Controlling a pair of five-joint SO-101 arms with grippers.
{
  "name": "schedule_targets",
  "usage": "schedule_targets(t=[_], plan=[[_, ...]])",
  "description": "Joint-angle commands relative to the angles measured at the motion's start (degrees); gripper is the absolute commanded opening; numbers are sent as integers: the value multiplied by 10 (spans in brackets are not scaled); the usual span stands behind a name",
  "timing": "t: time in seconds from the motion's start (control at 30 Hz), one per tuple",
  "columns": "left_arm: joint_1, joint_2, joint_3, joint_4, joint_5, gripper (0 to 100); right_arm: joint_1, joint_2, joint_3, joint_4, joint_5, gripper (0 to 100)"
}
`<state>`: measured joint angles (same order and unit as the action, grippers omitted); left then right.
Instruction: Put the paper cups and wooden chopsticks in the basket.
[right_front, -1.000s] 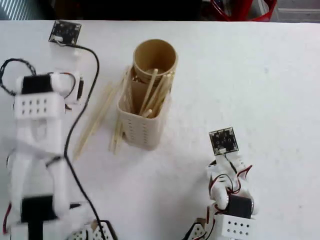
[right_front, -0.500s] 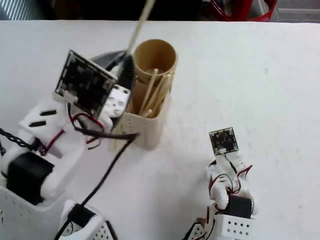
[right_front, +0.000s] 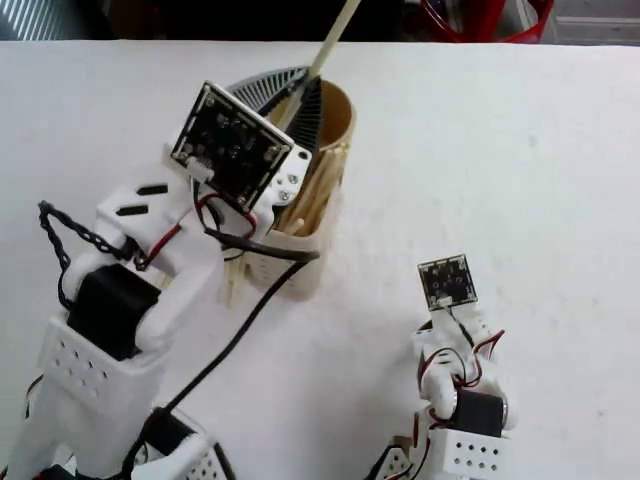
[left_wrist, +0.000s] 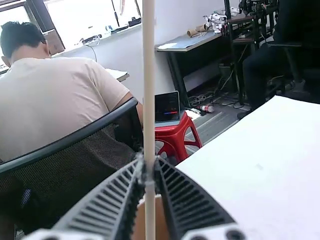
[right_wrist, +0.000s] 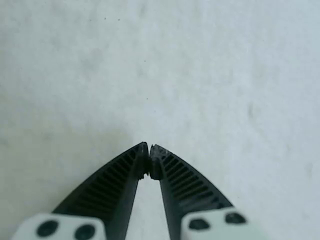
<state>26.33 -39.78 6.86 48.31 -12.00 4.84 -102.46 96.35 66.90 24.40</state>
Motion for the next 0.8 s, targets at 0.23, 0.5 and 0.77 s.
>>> schedule_targets(t=[0.23,0.5,0.77], plan=[[6,6,-3,-16,-5,71,0,-1,5,-7,-1,18],[-10,3,-1,-5,-7,67,0,-1,5,-7,-1,18],[-354,46,133,-69,-3,47,0,-1,5,-7,-1,18]])
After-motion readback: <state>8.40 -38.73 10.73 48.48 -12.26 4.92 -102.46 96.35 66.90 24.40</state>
